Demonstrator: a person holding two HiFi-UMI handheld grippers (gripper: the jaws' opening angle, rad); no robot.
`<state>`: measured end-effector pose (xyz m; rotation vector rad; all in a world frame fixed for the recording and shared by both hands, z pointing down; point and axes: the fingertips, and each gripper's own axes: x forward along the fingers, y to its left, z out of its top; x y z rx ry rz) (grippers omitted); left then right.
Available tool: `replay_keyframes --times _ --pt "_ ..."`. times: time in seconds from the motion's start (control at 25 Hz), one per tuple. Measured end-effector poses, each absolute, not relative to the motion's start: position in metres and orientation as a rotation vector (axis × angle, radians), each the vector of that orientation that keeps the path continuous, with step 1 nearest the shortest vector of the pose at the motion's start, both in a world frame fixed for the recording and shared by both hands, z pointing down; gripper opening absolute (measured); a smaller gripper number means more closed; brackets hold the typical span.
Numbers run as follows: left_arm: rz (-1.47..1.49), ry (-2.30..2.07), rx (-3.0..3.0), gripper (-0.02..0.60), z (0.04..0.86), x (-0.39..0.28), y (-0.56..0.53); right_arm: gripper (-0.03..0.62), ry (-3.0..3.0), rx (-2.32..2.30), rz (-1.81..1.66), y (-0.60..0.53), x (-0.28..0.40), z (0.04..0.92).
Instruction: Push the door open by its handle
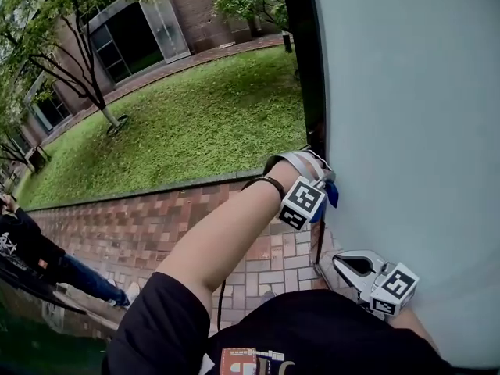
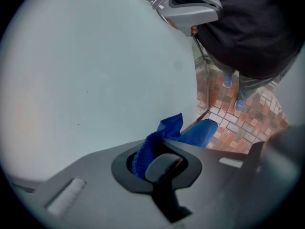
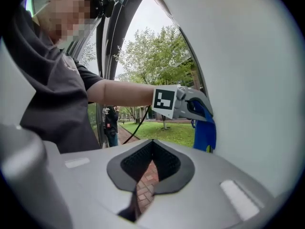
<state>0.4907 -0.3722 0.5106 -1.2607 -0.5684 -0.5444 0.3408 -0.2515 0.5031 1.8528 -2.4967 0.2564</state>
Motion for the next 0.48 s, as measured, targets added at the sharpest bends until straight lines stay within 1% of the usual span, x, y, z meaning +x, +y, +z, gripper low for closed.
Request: replay_keyframes --times 0.08,0.16,0.2,0.24,0.28,0.36,0.48 --pt "-0.504 -0.585 -1.271 0.021 0.51 0.503 -0.363 0.0 -2.445 1.913 0.266 -0.258 0.358 0.506" --pt "-0.437 -0.588 -1.299 0.035 0.504 0.513 -0.349 0.001 -2.388 1.961 0.265 -0.267 0.372 0.507" --pt "-0.391 -0.582 -1.324 0.064 0.499 0.516 -0.343 0.0 -2.36 1.983 0.257 -0.272 0.379 0.507" --pt "-0.341 -0.57 -1.36 0.107 0.492 0.519 -0.339 0.002 -2.335 2.006 0.249 -0.28 0.385 0.507" --pt "-0.29 -0.556 -1.407 0.184 0.482 0.519 -0.337 0.0 -2.315 2.03 0.246 -0.288 0.389 0.507" --pt "-0.187 -0.526 -1.512 0.259 0.46 0.511 -0.343 0.001 -2.293 2.061 0.265 -0.307 0.391 0.509" --pt "-0.055 -0.474 -1.688 0.272 0.419 0.481 -0.38 0.0 -2.268 2.023 0.293 -0.345 0.388 0.513"
